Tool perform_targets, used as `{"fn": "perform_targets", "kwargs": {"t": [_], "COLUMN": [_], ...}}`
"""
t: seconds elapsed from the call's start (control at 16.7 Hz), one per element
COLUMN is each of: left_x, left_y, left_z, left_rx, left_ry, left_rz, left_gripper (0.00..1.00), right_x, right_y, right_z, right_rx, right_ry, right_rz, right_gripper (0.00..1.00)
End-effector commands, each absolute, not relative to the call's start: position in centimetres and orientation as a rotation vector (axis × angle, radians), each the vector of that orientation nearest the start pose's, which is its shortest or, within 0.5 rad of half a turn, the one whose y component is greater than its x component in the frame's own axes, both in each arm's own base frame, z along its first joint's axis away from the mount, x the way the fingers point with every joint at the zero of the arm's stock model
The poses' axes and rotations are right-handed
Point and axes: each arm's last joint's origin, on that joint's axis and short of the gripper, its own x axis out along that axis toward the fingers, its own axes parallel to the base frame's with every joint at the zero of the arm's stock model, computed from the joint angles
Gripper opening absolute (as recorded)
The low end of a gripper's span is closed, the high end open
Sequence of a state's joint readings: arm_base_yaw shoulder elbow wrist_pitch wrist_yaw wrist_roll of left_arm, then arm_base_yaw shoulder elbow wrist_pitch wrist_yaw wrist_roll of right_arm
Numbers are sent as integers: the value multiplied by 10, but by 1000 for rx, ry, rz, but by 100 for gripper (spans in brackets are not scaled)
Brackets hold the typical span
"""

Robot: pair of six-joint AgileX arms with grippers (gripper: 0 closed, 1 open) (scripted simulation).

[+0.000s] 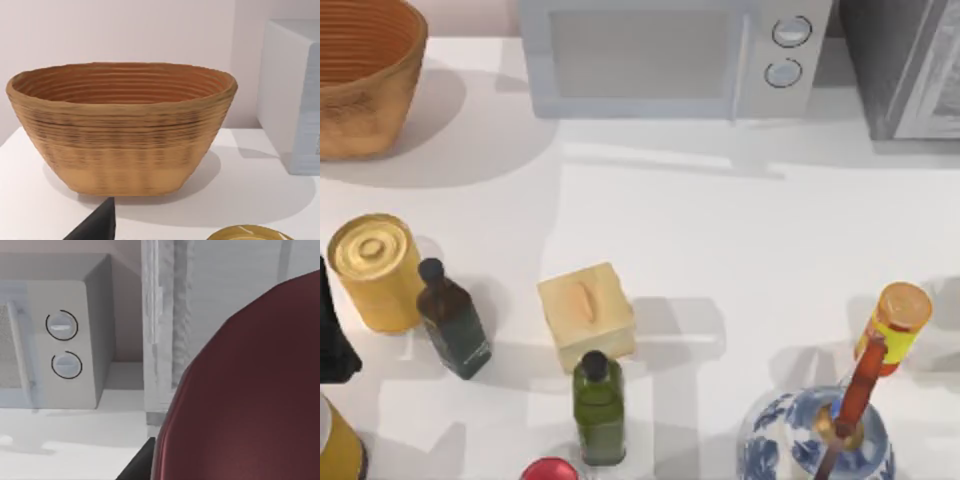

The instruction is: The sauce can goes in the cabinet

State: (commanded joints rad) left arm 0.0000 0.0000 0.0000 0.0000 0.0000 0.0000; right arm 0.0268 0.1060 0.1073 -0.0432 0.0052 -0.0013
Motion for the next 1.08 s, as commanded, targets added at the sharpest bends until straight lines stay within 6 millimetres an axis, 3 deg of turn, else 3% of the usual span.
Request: {"fn": "perform_targets", "kwargs": {"t": [0.24,0.6,0.78,0.9,1.08], "left_x": [106,106,106,106,106], "left_y": [-1,-1,-1,-1,-1], "left_z": [160,160,160,160,160], "left_rx": [0,0,0,0,0], "left_ry": [0,0,0,0,0], "left_rz": [0,0,0,0,0], "left_gripper": [100,100,100,100,100], "right_x": [117,155,182,201,227], "right_y": [7,20,29,35,42], "right_z": [250,401,465,494,519], "right_rx": [-11,-16,-11,-7,-3], "right_ry": [82,36,3,-8,-5], "right_rz": [43,51,43,32,17], "right_gripper": [0,0,0,0,0]}}
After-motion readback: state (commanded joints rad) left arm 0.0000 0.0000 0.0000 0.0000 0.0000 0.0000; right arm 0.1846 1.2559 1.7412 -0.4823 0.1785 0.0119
